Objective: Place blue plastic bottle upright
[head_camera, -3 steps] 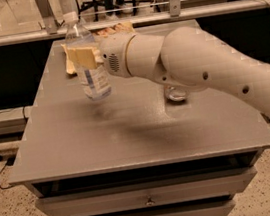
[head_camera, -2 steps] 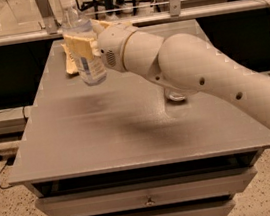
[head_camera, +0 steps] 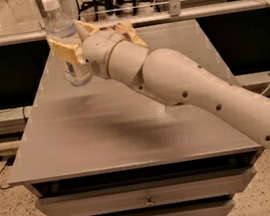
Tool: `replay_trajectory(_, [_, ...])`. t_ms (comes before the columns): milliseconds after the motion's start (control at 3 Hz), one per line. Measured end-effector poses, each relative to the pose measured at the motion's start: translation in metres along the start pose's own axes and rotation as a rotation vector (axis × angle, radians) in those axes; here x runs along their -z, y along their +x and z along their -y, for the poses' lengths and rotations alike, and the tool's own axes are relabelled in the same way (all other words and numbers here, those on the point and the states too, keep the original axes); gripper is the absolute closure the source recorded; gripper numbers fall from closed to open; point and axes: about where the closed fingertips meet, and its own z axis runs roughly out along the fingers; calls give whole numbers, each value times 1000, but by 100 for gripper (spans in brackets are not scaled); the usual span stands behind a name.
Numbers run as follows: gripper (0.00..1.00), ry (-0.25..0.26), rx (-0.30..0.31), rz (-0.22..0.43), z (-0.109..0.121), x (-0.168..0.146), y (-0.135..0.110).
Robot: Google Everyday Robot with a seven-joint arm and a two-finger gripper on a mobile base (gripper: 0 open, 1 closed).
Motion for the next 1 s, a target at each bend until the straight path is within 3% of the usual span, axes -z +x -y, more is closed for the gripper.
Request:
replay_trajectory(667, [100,-8,-33,16,-4,0,19])
replay_trajectory(1000, [88,-7,-57,7,-6,3,35])
